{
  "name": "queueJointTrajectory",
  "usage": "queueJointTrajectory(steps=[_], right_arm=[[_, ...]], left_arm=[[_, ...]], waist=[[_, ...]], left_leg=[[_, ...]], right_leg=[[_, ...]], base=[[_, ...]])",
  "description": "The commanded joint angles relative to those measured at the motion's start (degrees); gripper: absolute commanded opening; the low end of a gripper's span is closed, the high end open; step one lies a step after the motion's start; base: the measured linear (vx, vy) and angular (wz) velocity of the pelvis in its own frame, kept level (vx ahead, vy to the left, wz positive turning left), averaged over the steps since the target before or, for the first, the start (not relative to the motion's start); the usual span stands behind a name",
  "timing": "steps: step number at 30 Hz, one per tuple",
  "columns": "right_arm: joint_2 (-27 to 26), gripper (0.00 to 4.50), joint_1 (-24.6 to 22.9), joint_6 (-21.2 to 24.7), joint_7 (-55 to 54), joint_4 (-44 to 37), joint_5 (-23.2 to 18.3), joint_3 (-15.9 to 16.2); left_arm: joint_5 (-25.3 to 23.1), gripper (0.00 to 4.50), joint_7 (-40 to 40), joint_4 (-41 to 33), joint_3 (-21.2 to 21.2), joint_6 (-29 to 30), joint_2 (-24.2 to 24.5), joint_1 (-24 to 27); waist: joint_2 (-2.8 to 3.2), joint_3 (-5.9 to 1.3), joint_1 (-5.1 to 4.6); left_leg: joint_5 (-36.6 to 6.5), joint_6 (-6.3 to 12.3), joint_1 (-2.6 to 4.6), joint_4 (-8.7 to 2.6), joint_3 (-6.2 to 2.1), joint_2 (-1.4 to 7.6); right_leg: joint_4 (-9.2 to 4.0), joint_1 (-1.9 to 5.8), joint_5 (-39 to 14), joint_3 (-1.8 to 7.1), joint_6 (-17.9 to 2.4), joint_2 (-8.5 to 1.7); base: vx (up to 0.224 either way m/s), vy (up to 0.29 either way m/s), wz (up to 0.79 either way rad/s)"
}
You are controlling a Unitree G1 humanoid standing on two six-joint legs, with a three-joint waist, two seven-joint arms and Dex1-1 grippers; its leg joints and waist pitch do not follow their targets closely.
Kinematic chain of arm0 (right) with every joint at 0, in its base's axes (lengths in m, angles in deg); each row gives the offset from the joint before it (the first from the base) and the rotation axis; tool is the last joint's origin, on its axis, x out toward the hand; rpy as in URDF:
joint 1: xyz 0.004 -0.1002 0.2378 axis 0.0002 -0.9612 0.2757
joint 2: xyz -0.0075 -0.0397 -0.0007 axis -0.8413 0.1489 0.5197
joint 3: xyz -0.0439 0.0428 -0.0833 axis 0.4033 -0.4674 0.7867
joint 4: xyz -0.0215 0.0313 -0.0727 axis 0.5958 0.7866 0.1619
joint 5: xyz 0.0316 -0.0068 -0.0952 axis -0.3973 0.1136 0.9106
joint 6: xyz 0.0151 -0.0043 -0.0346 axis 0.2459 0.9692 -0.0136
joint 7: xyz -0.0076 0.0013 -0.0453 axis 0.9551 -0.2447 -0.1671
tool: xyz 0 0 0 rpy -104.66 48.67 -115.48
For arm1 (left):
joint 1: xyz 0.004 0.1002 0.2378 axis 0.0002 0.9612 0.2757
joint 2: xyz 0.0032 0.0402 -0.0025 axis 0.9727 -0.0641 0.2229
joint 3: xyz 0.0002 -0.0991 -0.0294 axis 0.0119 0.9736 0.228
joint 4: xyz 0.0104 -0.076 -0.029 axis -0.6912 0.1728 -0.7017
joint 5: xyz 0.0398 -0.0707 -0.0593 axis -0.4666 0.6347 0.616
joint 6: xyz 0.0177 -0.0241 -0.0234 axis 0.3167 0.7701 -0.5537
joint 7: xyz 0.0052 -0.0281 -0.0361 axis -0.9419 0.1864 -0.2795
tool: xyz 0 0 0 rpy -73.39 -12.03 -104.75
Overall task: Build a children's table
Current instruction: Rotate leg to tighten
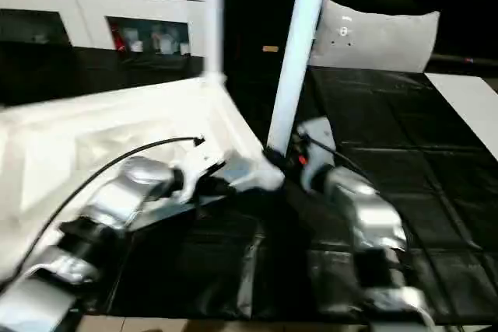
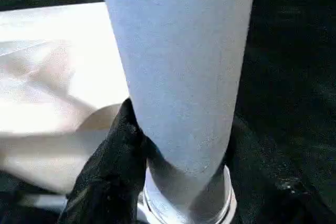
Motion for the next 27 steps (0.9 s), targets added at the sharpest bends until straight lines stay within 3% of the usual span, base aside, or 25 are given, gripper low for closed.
queueJointTrajectory(steps=[1,2,5,8,9,11,12,16,17,18,20,22,24,27], right_arm=[[-1.0,1.93,0.4,0.1,-2.4,2.2,1.0,0.8],[-2.7,2.46,0.0,-0.5,-2.6,1.2,1.3,1.3],[-3.2,2.65,-1.0,-0.6,-1.3,-0.6,0.6,1.8],[-1.6,3.02,-2.5,-1.6,0.2,-2.2,0.3,2.2],[-1.3,3.03,-2.9,-1.9,0.6,-2.5,-0.1,1.9],[0.1,3.11,-4.4,-2.2,2.9,-4.4,-2.3,0.0],[1.3,3.39,-4.9,-2.4,4.1,-5.0,-2.4,-0.1],[4.8,3.53,-6.3,-3.4,8.6,-5.7,-2.5,-0.3],[7.2,3.53,-6.6,-5.2,12.7,-4.3,-2.9,-0.6],[10.0,3.53,-6.9,-6.7,16.9,-3.5,-2.8,0.0],[11.8,3.89,-7.3,-7.4,19.5,-3.4,-2.9,0.5],[12.9,3.92,-7.6,-8.0,21.4,-3.4,-3.0,0.9],[15.8,4.27,-7.5,-8.0,27.6,-2.6,-4.4,2.0],[18.4,4.09,-6.7,-6.4,35.1,-1.8,-5.8,3.6]], left_arm=[[2.0,0.00,0.1,-1.1,-1.1,-1.8,-3.2,-0.9],[0.7,0.00,-1.1,-1.5,-1.9,-1.8,-4.1,-0.7],[0.2,0.00,-0.6,-2.1,-2.7,-2.3,-3.3,-0.2],[1.0,0.00,1.0,-2.9,-2.6,-2.6,-2.4,0.5],[1.1,0.00,1.4,-2.9,-2.6,-2.8,-2.1,0.6],[0.8,0.00,2.8,-2.5,-3.0,-4.2,-0.7,0.9],[0.5,0.00,3.3,-2.2,-3.2,-4.8,-0.1,1.1],[0.1,0.00,5.0,-1.7,-3.5,-6.3,1.5,1.4],[0.4,0.00,7.1,-1.6,-3.8,-7.4,2.8,1.4],[0.6,0.00,9.5,-1.5,-4.2,-9.4,4.2,1.6],[0.8,0.00,10.7,-1.6,-4.4,-10.3,5.0,1.8],[0.9,0.00,11.8,-1.5,-4.6,-11.4,5.5,1.9],[1.6,0.00,16.1,-1.9,-5.6,-14.6,7.6,2.3],[2.7,0.00,21.2,-3.0,-6.5,-18.1,9.7,2.9]], waist=[[-0.49,-3.40,0.68],[-0.44,-3.46,0.72],[-0.14,-3.54,0.82],[-0.21,-3.43,1.06],[0.32,-3.44,1.32],[-0.10,-3.37,1.42],[-0.02,-3.30,1.54],[-0.09,-3.24,1.71],[0.24,-3.24,1.78],[0.11,-3.25,1.88],[0.08,-3.22,2.09],[0.09,-3.22,2.22],[0.04,-3.29,2.51],[0.08,-3.35,2.87]], left_leg=[[-8.4,1.09,-0.22,-3.96,-0.71,1.76],[-7.3,1.57,-0.28,-3.93,-0.67,1.81],[-5.4,2.40,-0.35,-3.89,-0.58,1.90],[-6.1,2.58,-0.25,-3.95,-0.51,1.93],[-6.3,2.55,-0.21,-3.94,-0.58,1.96],[-7.1,2.70,-0.20,-4.04,-0.55,1.95],[-7.6,2.78,-0.13,-4.09,-0.55,1.97],[-8.4,2.66,-0.11,-4.11,-0.55,2.08],[-8.7,2.51,-0.14,-4.12,-0.62,2.07],[-9.0,2.63,-0.05,-4.03,-0.55,2.11],[-8.6,2.79,-0.07,-3.99,-0.50,2.11],[-8.9,3.10,-0.09,-3.94,-0.48,2.14],[-8.6,3.46,0.00,-3.95,-0.52,2.25],[-8.4,4.04,0.03,-3.85,-0.50,2.35]], right_leg=[[-5.43,2.86,-20.7,2.88,-6.1,-5.13],[-5.03,2.99,-17.5,2.94,-6.9,-4.96],[-4.43,3.24,-10.7,3.01,-8.8,-4.88],[-4.50,3.41,-11.1,3.01,-9.1,-4.95],[-4.52,3.40,-11.3,3.05,-9.0,-5.06],[-4.70,3.51,-12.2,3.03,-8.5,-4.97],[-4.89,3.39,-13.4,3.02,-8.2,-4.99],[-5.05,3.35,-15.3,2.98,-7.7,-5.03],[-5.07,3.29,-15.7,2.96,-7.8,-5.04],[-5.13,3.27,-15.7,2.99,-7.8,-5.06],[-5.02,3.29,-15.1,3.03,-8.2,-5.03],[-5.01,3.33,-14.8,3.01,-8.3,-4.96],[-4.86,3.33,-14.3,2.96,-8.9,-4.98],[-4.71,3.36,-13.5,2.95,-9.6,-5.01]], base=[[0.000,0.000,0.00],[0.000,0.000,0.00],[0.000,0.000,0.00],[0.000,0.000,0.00],[0.000,0.000,0.00],[0.000,0.000,0.00],[0.000,0.000,0.00],[0.000,0.000,0.00],[0.000,0.000,0.00],[0.000,0.000,0.00],[0.000,0.000,0.00],[0.000,0.000,0.00],[0.000,0.000,0.00],[0.000,0.000,0.00]])
